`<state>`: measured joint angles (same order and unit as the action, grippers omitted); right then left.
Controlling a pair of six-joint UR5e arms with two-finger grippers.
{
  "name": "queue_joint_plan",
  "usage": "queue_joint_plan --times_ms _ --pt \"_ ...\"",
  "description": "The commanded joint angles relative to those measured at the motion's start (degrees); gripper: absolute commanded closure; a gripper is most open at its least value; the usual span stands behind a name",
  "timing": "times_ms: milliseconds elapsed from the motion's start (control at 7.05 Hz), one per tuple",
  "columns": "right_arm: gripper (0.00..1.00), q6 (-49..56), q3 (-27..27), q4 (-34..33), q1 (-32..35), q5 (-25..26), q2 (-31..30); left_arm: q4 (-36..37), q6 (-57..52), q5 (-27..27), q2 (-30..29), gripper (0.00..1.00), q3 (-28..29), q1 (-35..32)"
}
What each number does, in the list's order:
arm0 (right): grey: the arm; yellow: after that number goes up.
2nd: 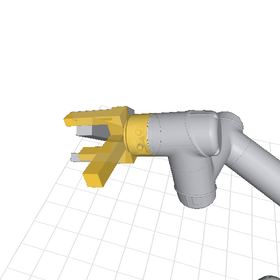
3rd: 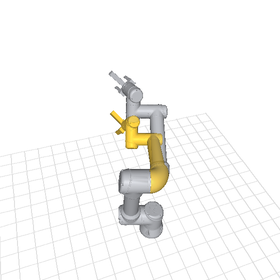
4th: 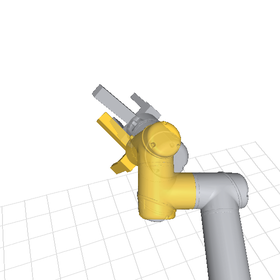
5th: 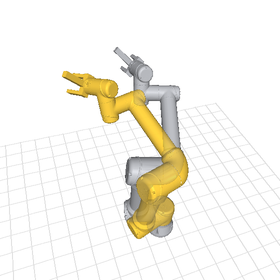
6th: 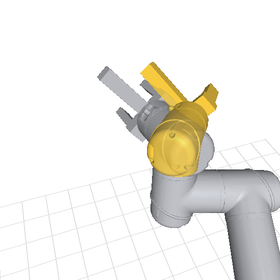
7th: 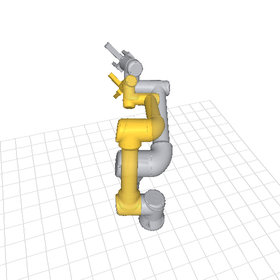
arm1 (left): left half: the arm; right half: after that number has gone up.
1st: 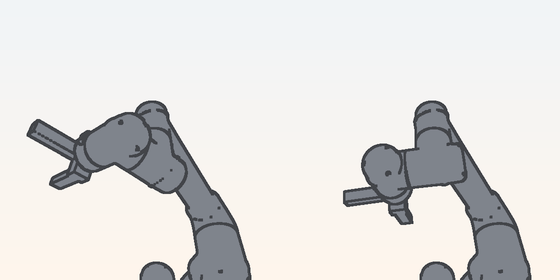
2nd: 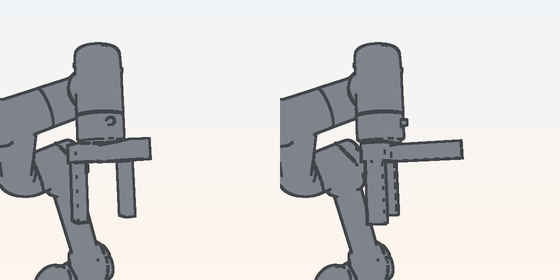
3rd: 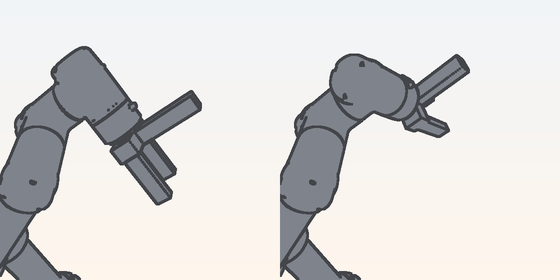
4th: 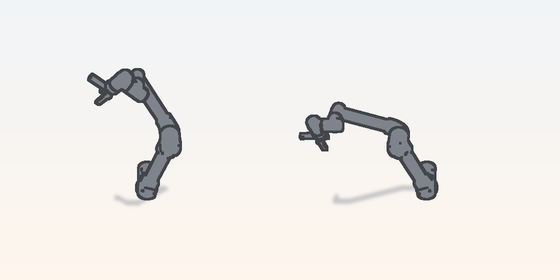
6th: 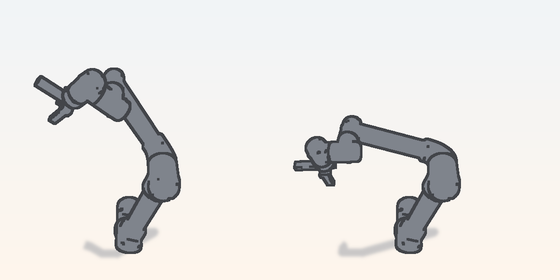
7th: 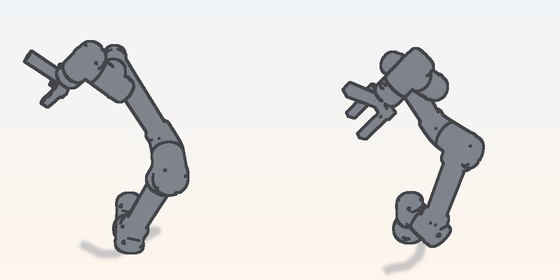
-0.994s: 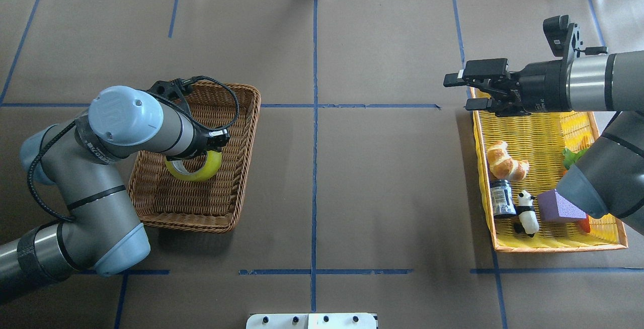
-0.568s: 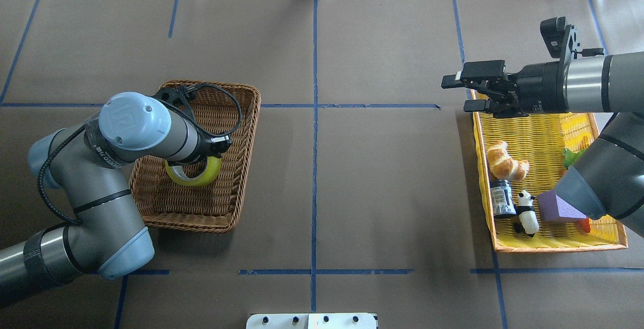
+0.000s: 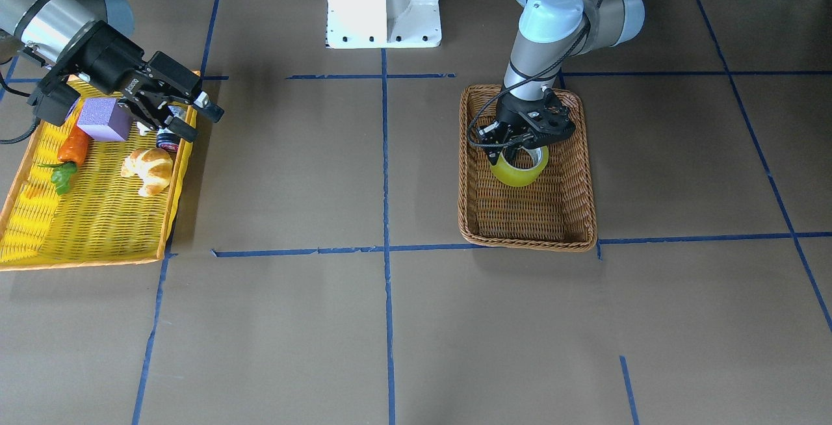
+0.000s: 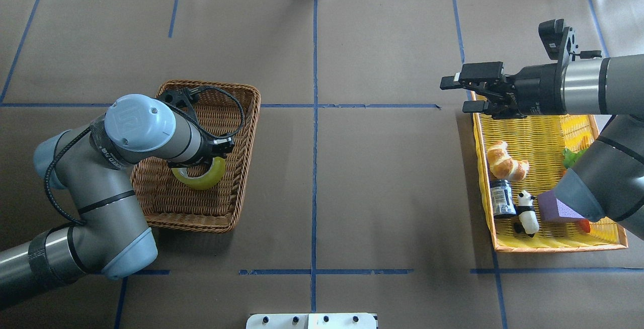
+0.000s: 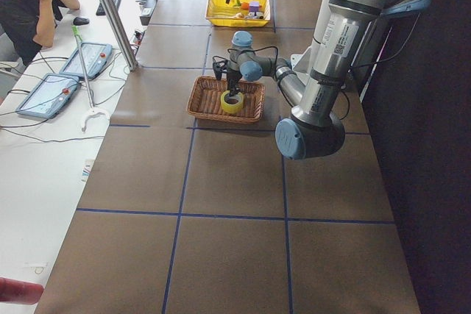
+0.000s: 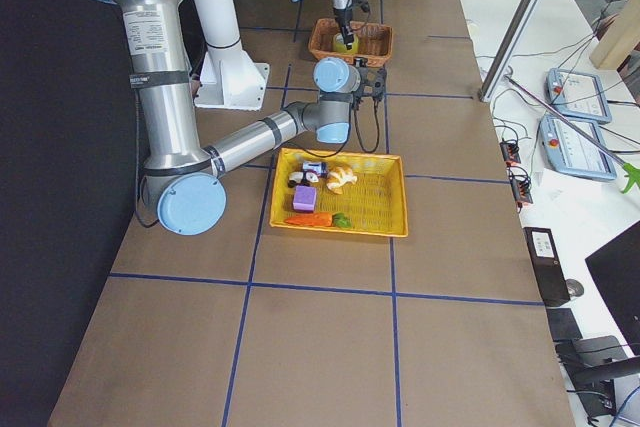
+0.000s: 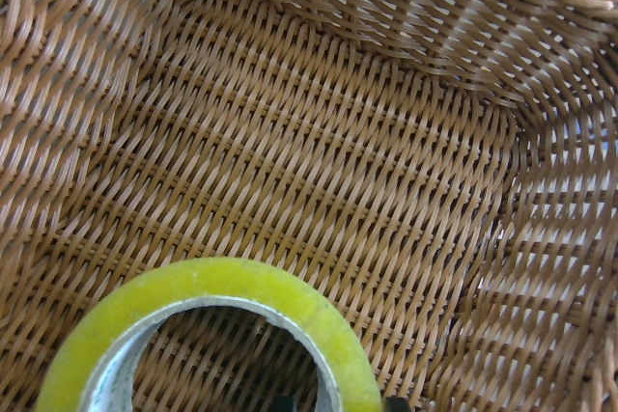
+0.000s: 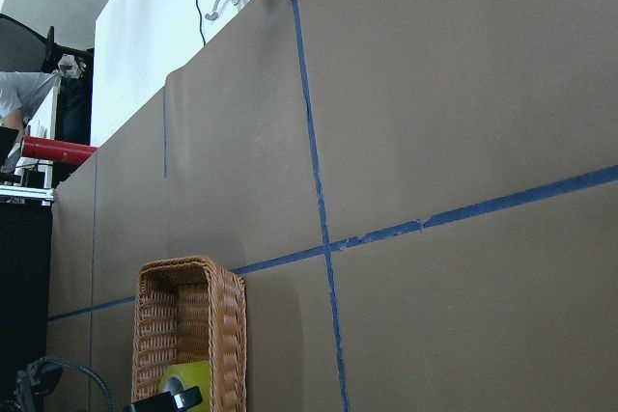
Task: Move tape to another basket
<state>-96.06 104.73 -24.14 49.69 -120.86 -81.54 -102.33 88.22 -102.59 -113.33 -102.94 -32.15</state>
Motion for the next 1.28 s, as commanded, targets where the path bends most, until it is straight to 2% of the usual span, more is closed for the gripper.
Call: queue_joint_plan --times_ms 0,142,284,568,710,852,994,1135 --pt "0.0 0.17 0.12 -3.08 1.98 -1.04 0.15 0.02 -4.16 -0.76 -0.22 0.0 -3.65 -3.33" --pt "0.0 0.61 0.73 -8.5 5.74 -3.91 0.24 0.11 -7.94 -0.95 0.03 0.0 -6.37 -5.96" --pt "0.0 6.36 1.08 -13.6 9.78 -8.73 0.33 0.2 -13.55 -6.69 0.65 0.0 -6.66 -10.86" --pt "0.0 23.73 1.35 -25.37 18.91 -17.44 -0.28 0.99 -31.52 -18.65 7.82 0.0 -7.8 -23.51" --pt "0.0 32.08 3.44 -33.35 20.18 -17.57 -1.85 0.99 -42.5 -22.18 12.12 0.0 -7.81 -29.22" --pt "0.0 43.83 5.81 -44.13 21.75 -17.13 -2.48 1.6 -52.27 -22.91 15.65 0.0 -7.37 -33.98" --pt "0.0 58.91 7.49 -55.29 25.69 -17.21 -3.18 6.65 -65.42 -22.92 16.73 0.0 -6.76 -39.51" --pt "0.0 73.33 7.68 -60.71 29.21 -17.22 -7.28 14.01 -79.03 -22.92 16.74 0.0 -6.14 -45.57"
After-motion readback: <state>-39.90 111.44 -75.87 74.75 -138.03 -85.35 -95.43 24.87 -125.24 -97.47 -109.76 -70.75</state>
